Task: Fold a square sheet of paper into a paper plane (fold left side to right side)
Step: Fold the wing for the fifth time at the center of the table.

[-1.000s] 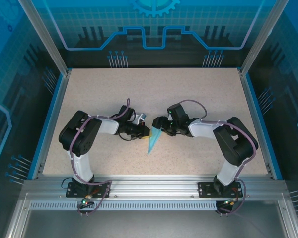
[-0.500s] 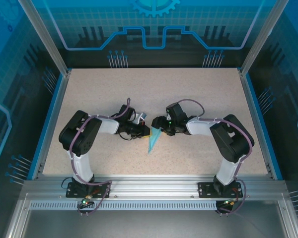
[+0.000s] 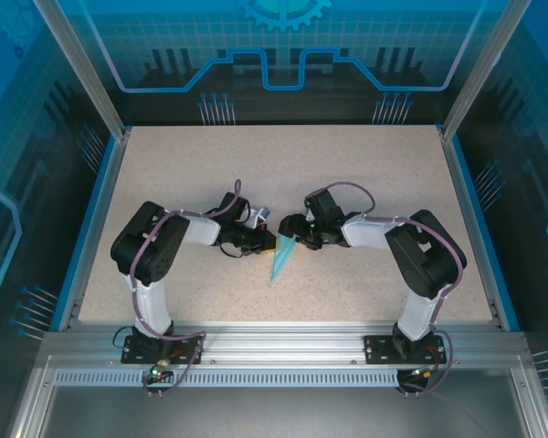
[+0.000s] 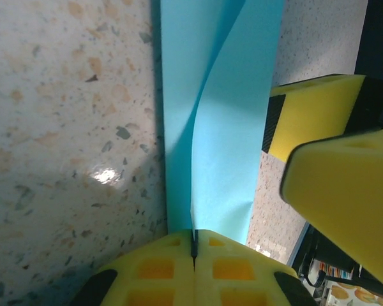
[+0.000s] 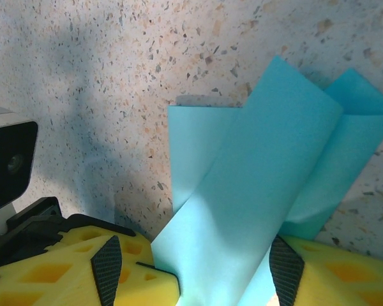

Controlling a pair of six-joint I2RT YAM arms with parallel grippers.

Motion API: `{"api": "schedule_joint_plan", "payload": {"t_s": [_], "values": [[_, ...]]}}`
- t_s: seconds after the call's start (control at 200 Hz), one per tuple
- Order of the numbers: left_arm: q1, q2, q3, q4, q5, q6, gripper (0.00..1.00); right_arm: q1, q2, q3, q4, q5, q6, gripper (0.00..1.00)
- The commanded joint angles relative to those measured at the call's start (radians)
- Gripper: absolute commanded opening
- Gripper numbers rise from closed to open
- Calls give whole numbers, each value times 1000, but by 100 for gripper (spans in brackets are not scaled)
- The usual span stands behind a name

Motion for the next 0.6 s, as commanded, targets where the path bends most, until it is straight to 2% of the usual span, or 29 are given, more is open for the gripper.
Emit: {"api": "schedule_joint_plan", "payload": {"t_s": [0.0,0.355,0.595], "values": [[10,27,30,-22,-6,33,4,-4,31,9,-66,-10,-20,66],[7,62,34,-47,-9,53,4,-1,18,9,-52,-18,-25,66],[7,81,34,-90,-34,78,3,-4,-48,-13,-6,-7,-36,72]]}}
